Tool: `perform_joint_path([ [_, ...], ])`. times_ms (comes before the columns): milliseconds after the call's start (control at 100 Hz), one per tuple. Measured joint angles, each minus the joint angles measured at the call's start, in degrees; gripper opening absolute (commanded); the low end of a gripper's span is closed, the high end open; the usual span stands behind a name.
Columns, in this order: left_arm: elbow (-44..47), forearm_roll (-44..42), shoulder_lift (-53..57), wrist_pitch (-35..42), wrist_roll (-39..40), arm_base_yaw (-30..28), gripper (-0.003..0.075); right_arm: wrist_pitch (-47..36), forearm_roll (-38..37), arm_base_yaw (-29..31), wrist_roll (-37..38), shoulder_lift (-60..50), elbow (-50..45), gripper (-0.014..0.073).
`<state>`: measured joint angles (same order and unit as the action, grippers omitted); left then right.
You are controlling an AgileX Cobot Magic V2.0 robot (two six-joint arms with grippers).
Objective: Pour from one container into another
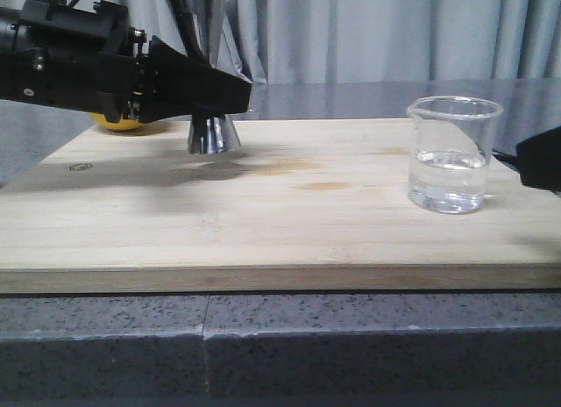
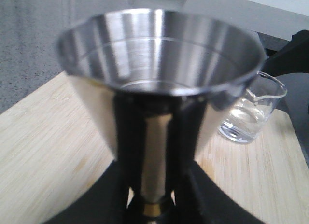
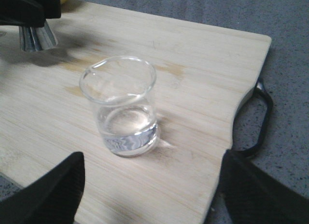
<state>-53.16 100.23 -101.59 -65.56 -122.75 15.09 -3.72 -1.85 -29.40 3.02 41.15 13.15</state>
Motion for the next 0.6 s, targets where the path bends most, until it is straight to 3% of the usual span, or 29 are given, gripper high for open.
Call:
perform_joint_path([
  [220, -0.1, 0.2, 0.0, -0.1, 0.0, 0.0, -0.0019, -2.1, -1.2, -0.3, 0.0, 4.4, 0.0, 0.0521],
  [600, -0.1, 0.4, 0.0, -0.3, 0.0, 0.0, -0.0019, -15.0, -3.6, -0.3, 0.0, 13.0, 0.0, 0.0521],
])
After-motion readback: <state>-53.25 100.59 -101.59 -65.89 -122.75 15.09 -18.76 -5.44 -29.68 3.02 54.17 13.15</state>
